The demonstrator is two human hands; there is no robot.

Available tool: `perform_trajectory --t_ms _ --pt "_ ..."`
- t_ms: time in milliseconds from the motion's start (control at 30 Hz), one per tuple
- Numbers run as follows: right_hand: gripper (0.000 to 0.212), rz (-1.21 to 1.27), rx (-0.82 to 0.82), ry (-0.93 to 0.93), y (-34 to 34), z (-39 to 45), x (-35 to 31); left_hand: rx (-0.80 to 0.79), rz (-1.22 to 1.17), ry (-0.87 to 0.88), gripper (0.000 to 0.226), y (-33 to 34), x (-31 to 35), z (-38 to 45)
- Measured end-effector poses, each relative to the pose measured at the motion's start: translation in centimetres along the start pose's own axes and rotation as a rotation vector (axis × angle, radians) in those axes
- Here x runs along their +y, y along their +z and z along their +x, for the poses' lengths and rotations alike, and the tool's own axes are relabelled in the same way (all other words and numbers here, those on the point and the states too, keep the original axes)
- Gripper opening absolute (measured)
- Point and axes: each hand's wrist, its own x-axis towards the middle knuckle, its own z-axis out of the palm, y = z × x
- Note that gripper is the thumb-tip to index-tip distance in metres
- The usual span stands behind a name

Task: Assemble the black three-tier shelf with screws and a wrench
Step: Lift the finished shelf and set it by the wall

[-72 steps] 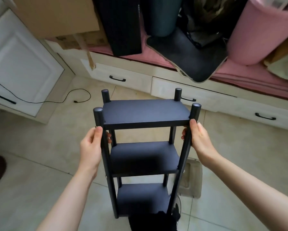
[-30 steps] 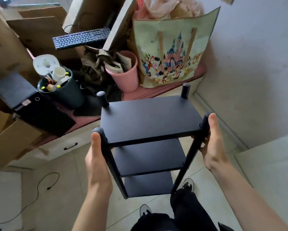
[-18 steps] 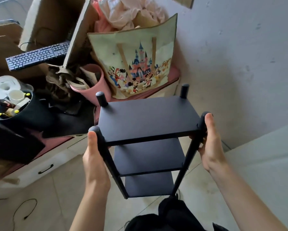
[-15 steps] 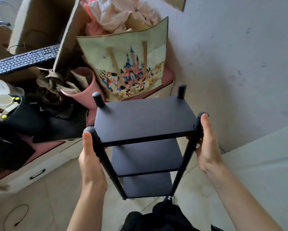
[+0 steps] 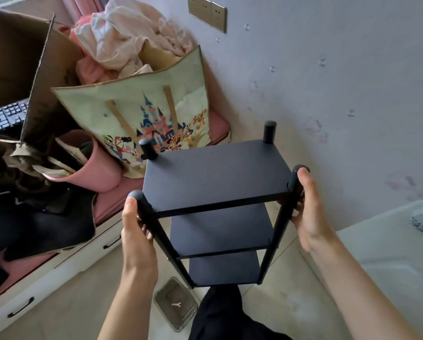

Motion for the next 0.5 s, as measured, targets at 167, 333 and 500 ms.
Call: perform_trajectory --t_ms 167,333,500 --pt "0.033 -0.047 0.039 0.034 -1.3 5.0 -0.9 -0.066 0.054 -0.060 0.027 3.6 0.5 4.7" --pt "0.036 -0.081 0.090 0.119 -2.0 10.2 -1.2 -0.140 0.102 -0.163 0.049 6.7 0.9 9.9" --pt "0.043 -0.042 0.127 0.192 -2.3 14.5 -1.6 -0.195 0.172 -0.264 0.085 10.1 1.2 14.7"
